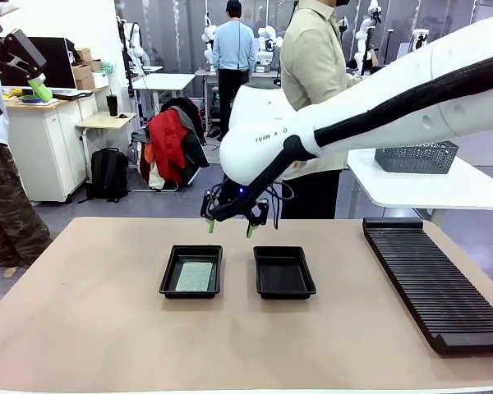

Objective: Inspect and transfer BCBs to ESD trays.
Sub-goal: Pick up the Blank PCB from the PCB Rack and place it in the left ESD tray.

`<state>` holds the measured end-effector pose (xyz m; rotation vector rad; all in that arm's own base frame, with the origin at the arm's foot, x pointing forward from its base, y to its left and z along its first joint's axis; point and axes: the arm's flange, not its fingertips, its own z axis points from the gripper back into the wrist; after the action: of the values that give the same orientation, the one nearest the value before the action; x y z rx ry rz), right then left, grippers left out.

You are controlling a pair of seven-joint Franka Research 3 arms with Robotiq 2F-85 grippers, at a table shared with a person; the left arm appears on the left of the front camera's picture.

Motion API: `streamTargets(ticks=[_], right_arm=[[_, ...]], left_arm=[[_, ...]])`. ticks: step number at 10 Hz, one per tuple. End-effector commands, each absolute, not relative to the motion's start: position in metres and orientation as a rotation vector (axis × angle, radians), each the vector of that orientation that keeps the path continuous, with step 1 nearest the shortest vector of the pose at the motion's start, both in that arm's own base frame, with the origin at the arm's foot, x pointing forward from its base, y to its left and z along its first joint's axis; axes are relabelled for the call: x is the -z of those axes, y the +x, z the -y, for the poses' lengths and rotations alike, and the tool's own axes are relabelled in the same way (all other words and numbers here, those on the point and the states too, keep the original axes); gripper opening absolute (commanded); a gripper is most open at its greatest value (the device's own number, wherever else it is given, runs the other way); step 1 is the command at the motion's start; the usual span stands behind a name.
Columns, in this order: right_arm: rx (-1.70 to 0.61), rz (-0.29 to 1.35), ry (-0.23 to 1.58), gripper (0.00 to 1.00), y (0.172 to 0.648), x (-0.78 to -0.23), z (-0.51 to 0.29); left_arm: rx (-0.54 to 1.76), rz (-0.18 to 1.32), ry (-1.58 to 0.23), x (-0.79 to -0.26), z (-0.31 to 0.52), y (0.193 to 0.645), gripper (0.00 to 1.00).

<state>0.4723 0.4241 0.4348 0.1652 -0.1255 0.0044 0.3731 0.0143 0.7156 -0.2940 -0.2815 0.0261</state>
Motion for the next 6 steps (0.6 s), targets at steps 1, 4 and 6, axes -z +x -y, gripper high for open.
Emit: streamTargets(ticks=[1,4,6], right_arm=[[0.006,0.116,0.117,1.0,0.466,-0.447,-0.436],[0.006,0.115,0.081,1.0,0.461,-0.459,-0.438],[-0.021,0.1,0.116,1.0,0.462,-0.457,-0.436]], left_arm=[[-0.032,0.279,-0.294,-0.714,-0.015,0.373,1.0],[-0.032,0.279,-0.294,-0.714,-0.015,0.373,1.0],[-0.032,0.279,-0.294,-0.714,-0.015,0.373,1.0]])
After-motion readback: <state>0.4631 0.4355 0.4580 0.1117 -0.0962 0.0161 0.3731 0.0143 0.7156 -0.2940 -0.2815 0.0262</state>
